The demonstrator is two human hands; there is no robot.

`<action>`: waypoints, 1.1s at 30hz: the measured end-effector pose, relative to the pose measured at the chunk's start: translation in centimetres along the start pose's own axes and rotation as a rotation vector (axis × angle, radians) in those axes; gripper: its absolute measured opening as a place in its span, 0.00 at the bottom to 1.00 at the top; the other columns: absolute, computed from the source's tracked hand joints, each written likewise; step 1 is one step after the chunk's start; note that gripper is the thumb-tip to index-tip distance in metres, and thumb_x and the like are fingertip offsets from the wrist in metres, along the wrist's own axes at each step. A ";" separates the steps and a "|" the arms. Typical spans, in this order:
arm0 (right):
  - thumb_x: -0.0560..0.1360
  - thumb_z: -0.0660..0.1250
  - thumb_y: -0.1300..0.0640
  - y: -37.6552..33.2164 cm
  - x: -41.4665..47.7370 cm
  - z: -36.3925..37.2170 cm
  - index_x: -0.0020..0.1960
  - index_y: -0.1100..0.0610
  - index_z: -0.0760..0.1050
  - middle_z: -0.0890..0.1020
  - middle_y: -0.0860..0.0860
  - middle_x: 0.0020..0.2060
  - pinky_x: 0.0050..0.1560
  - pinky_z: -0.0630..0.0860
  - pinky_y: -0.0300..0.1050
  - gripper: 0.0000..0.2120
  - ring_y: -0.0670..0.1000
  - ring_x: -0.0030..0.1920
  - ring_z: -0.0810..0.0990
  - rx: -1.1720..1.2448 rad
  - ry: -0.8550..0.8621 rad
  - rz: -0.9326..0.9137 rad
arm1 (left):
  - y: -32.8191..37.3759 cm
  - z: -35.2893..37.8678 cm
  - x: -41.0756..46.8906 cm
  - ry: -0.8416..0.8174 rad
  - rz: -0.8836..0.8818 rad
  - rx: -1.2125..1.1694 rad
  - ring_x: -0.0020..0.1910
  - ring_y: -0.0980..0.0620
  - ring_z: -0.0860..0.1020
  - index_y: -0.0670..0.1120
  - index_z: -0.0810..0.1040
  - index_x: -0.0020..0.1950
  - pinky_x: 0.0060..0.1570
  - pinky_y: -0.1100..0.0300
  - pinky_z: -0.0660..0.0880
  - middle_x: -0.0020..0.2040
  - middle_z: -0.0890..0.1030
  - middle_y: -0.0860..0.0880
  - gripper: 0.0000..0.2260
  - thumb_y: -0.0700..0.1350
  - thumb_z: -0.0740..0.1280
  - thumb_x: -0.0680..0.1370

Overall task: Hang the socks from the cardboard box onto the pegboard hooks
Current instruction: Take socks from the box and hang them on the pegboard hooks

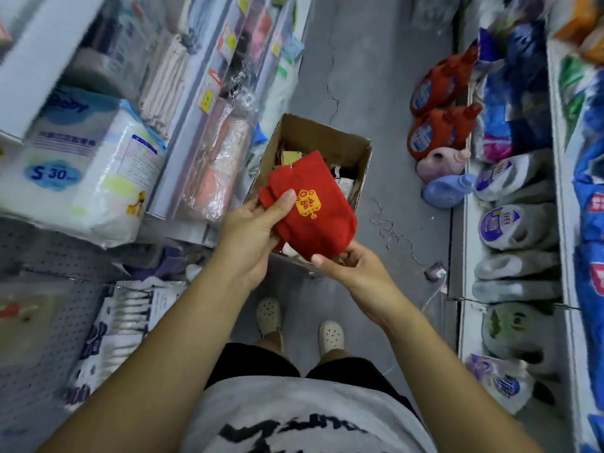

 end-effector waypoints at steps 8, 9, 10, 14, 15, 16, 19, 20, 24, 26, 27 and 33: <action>0.78 0.71 0.60 -1.3 -4.1 -0.4 0.61 0.65 0.76 0.84 0.63 0.56 0.55 0.80 0.51 0.14 0.53 0.51 0.82 -0.163 -0.216 -0.024 | 1.2 0.1 -5.8 0.135 0.136 -0.382 0.46 0.56 0.86 0.47 0.79 0.63 0.49 0.59 0.83 0.49 0.88 0.50 0.11 0.43 0.68 0.81; 0.79 0.70 0.61 -1.3 -4.8 -0.3 0.62 0.66 0.75 0.84 0.62 0.55 0.51 0.81 0.46 0.15 0.53 0.50 0.82 -0.161 -0.251 -0.016 | 1.1 -0.2 -6.7 0.167 0.163 -0.429 0.46 0.56 0.86 0.46 0.79 0.62 0.47 0.59 0.83 0.48 0.88 0.49 0.10 0.43 0.68 0.81; 0.79 0.69 0.61 -1.3 -5.5 0.0 0.63 0.65 0.74 0.85 0.60 0.53 0.46 0.80 0.41 0.14 0.51 0.48 0.83 -0.152 -0.288 -0.006 | 0.9 -0.6 -7.5 0.198 0.189 -0.476 0.44 0.55 0.86 0.46 0.80 0.60 0.45 0.60 0.83 0.47 0.88 0.49 0.08 0.44 0.68 0.81; 0.82 0.62 0.66 -1.6 -8.4 1.8 0.58 0.67 0.72 0.83 0.47 0.32 0.28 0.73 0.31 0.07 0.40 0.27 0.79 -0.047 -0.458 0.025 | -0.2 -3.1 -11.3 0.354 0.291 -0.590 0.49 0.52 0.86 0.43 0.79 0.65 0.49 0.56 0.84 0.55 0.86 0.45 0.15 0.45 0.70 0.80; 0.82 0.62 0.66 -1.7 -9.1 2.3 0.57 0.66 0.72 0.83 0.47 0.31 0.27 0.74 0.31 0.06 0.40 0.27 0.79 -0.040 -0.490 0.029 | -0.6 -4.0 -12.3 0.396 0.310 -0.609 0.51 0.51 0.85 0.42 0.78 0.68 0.50 0.56 0.84 0.59 0.85 0.44 0.18 0.45 0.71 0.79; 0.82 0.63 0.64 -1.7 -9.6 2.6 0.58 0.66 0.72 0.85 0.49 0.33 0.30 0.76 0.33 0.07 0.42 0.30 0.82 -0.052 -0.510 0.022 | -1.1 -5.1 -13.3 0.441 0.325 -0.628 0.52 0.51 0.85 0.42 0.77 0.70 0.49 0.55 0.84 0.60 0.84 0.44 0.20 0.46 0.71 0.79; 0.79 0.67 0.62 -1.8 -10.7 3.8 0.65 0.64 0.70 0.87 0.56 0.44 0.43 0.81 0.43 0.16 0.50 0.41 0.86 -0.098 -0.532 0.000 | -3.0 -7.8 -16.4 0.538 0.342 -0.671 0.47 0.52 0.86 0.43 0.79 0.67 0.42 0.56 0.84 0.53 0.87 0.46 0.18 0.49 0.70 0.80; 0.79 0.68 0.63 -1.6 -11.0 4.3 0.67 0.62 0.69 0.87 0.56 0.45 0.45 0.81 0.45 0.19 0.51 0.43 0.86 -0.114 -0.545 -0.005 | -3.6 -8.5 -17.5 0.553 0.349 -0.678 0.44 0.53 0.87 0.44 0.80 0.63 0.40 0.56 0.83 0.49 0.88 0.47 0.15 0.51 0.69 0.80; 0.77 0.69 0.65 -0.8 -12.9 7.5 0.73 0.50 0.65 0.86 0.60 0.48 0.48 0.82 0.49 0.29 0.55 0.44 0.85 -0.152 -0.672 -0.022 | -7.0 -12.3 -22.1 0.658 0.383 -0.709 0.44 0.53 0.87 0.48 0.81 0.54 0.47 0.53 0.81 0.45 0.88 0.49 0.18 0.60 0.61 0.82; 0.75 0.70 0.65 0.0 -14.2 9.6 0.72 0.49 0.68 0.85 0.60 0.48 0.47 0.81 0.48 0.28 0.54 0.45 0.85 -0.129 -0.743 0.006 | -9.2 -15.0 -24.4 0.725 0.403 -0.728 0.51 0.51 0.85 0.48 0.81 0.58 0.51 0.53 0.79 0.49 0.88 0.49 0.20 0.61 0.59 0.83; 0.74 0.71 0.64 0.4 -14.8 10.8 0.71 0.51 0.71 0.85 0.60 0.49 0.48 0.81 0.47 0.27 0.53 0.46 0.85 -0.107 -0.770 0.032 | -10.3 -16.3 -25.6 0.763 0.420 -0.742 0.55 0.50 0.84 0.48 0.80 0.61 0.53 0.53 0.79 0.53 0.87 0.48 0.20 0.61 0.59 0.83; 0.77 0.66 0.64 4.4 -19.1 18.5 0.61 0.59 0.79 0.85 0.56 0.47 0.36 0.81 0.40 0.14 0.48 0.41 0.85 0.005 -0.838 0.178 | -17.7 -24.0 -34.2 1.017 0.477 -0.730 0.58 0.51 0.82 0.50 0.78 0.67 0.57 0.54 0.78 0.63 0.83 0.48 0.17 0.57 0.61 0.84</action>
Point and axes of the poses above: each hand's wrist, its own x-axis towards the middle knuckle, its own z-axis out of the palm, y = z × x, the point moved 7 cm from there along x, towards the middle knuckle
